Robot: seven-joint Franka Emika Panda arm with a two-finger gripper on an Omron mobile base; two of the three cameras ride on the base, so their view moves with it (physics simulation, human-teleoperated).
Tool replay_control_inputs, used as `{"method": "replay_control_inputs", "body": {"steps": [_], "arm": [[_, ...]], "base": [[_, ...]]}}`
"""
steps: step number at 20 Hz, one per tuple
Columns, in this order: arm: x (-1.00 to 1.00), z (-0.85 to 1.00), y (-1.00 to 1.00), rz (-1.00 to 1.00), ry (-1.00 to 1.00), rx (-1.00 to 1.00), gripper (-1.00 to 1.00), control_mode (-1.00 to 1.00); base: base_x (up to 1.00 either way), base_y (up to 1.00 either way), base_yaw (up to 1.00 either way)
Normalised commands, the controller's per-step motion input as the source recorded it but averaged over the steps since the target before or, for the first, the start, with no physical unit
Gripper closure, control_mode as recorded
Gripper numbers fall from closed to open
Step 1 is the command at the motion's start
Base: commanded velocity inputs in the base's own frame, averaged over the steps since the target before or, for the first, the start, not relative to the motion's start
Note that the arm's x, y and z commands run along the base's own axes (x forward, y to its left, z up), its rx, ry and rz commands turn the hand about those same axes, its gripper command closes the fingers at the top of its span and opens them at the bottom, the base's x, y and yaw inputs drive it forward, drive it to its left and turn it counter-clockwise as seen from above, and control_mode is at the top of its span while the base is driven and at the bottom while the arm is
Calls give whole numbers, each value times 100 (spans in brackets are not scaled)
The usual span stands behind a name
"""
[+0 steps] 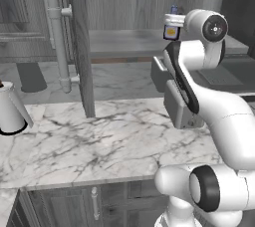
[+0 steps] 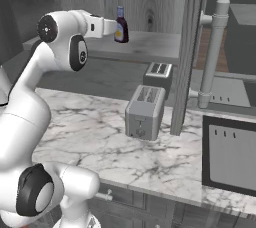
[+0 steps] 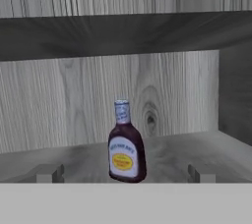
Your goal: Take 2 condiments from the cabinet and move them on the counter near the stove.Make sure the condiments are lined up with each other, next to each other.
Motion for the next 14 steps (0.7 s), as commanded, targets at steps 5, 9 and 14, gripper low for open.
{"method": "replay_control_inputs", "body": {"steps": [5, 9, 14], "arm": [[18, 0, 0, 0, 0, 0, -100, -100], [25, 0, 0, 0, 0, 0, -100, -100], [26, 0, 0, 0, 0, 0, -100, -100]], "base": [[0, 0, 0], [0, 0, 0], [0, 0, 0]]}}
